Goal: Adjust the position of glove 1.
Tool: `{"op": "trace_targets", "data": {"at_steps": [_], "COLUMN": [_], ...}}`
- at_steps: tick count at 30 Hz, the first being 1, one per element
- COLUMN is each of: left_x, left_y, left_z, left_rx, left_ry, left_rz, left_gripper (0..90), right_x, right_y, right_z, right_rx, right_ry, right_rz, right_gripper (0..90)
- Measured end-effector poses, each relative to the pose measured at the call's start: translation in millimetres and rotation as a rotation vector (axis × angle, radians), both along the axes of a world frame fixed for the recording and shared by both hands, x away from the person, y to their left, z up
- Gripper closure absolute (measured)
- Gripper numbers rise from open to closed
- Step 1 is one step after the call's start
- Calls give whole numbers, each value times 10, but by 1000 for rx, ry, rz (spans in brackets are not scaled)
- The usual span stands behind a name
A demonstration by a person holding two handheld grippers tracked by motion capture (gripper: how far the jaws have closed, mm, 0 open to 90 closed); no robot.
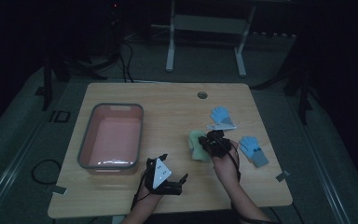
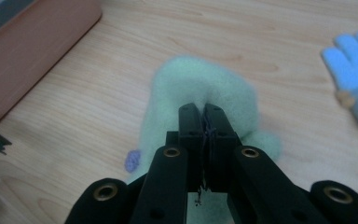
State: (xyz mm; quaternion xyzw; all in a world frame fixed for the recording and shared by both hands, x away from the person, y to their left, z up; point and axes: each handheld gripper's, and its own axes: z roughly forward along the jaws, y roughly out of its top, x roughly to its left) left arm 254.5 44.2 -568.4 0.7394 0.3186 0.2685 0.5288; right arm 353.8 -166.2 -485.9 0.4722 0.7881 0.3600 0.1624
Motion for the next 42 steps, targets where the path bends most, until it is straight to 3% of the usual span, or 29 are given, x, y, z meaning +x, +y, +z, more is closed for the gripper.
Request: {"op": "trace_targets", "data": {"at_steps": [7,14,18,24,31,34,42], "left_x": [0,1,3,5,7,8,12], "left_y": [-5,1,4,5,6,3,-1], "left_z": [1,1,1,1,1,1,2], "left_rx": [4,2,-1,-2,-2,-1,5], "left_ry": [2,2,5,6,9,9,12], "left_rz": [-1,4,2,2,1,0,0], "left_gripper": [5,5,5,5,5,5,5], "right_x": [-98,9,73,182,212,170,76], "right_y": [50,69,84,88,45,-69,-472], "right_z": [-151,-308,-385,-563,-459,-337,-134], "right_rx": [-54,-87,-81,-71,-52,-68,-39], "right_ry": [3,18,47,102,113,73,44], "right_rz": [0,18,19,8,35,41,10], "right_gripper": [875,872,862,778,627,621,651]}}
